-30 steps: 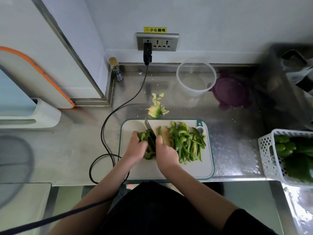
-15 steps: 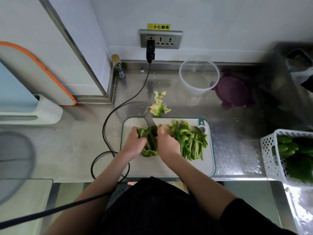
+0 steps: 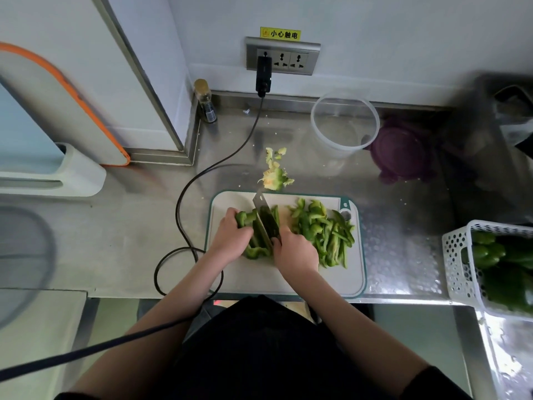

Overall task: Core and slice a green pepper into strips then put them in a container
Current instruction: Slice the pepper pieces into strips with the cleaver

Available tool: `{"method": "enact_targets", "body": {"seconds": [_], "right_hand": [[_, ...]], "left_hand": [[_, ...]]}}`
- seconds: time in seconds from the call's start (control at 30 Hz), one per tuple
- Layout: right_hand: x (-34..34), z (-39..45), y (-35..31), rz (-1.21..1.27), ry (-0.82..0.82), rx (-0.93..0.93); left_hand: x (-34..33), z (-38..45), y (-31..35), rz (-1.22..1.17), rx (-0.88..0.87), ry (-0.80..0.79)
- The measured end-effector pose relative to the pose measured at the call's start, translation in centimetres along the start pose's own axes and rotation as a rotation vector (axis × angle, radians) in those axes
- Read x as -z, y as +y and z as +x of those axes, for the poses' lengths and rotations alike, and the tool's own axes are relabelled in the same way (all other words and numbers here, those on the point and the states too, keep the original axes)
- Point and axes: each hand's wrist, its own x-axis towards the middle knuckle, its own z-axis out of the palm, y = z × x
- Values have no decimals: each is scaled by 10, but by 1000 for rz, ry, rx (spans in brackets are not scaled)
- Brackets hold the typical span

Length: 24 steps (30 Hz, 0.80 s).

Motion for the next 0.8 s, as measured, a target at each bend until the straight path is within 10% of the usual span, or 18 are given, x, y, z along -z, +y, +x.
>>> {"method": "enact_targets", "body": {"seconds": [0.8], "right_hand": [[0,2,-7,144,-85,-45]], "left_hand": [[-2,2,4,56,22,3]]}}
